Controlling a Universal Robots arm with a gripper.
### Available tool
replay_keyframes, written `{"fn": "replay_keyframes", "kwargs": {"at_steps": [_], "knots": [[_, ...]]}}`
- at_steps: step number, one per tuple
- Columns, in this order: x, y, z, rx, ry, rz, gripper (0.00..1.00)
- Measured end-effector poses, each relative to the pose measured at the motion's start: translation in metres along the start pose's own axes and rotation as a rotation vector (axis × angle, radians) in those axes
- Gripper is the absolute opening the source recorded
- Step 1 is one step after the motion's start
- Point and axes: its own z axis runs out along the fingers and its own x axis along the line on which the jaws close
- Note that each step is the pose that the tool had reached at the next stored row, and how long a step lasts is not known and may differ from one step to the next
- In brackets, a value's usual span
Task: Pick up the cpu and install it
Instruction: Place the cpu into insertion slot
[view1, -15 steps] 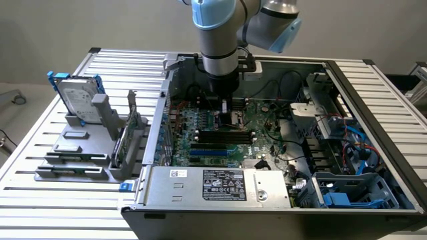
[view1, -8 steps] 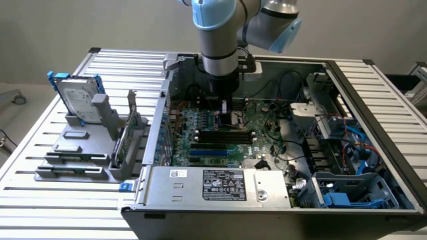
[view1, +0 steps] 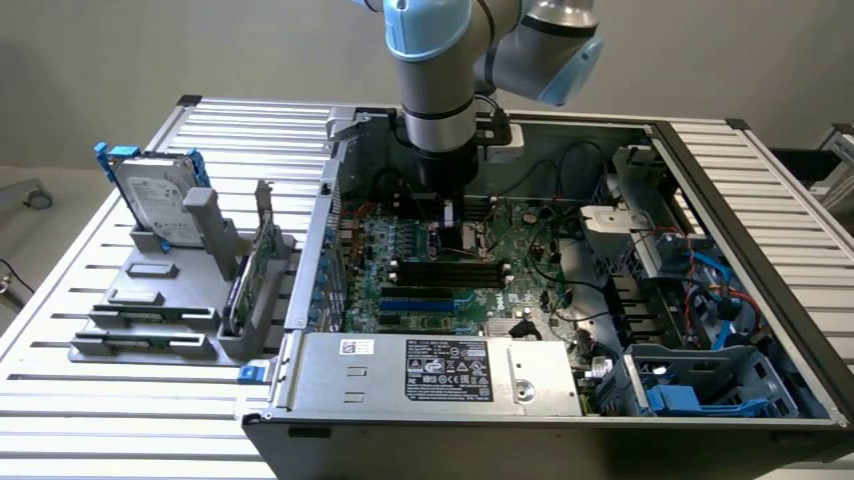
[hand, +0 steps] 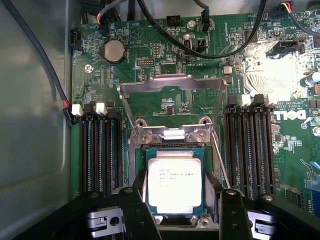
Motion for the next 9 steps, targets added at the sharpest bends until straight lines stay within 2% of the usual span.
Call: {"fn": "replay_keyframes", "kwargs": {"at_steps": [9], "knots": [[0.0034, -0.0004, 0.0024, 0.0004, -0.0044, -0.001, 0.55]]}}
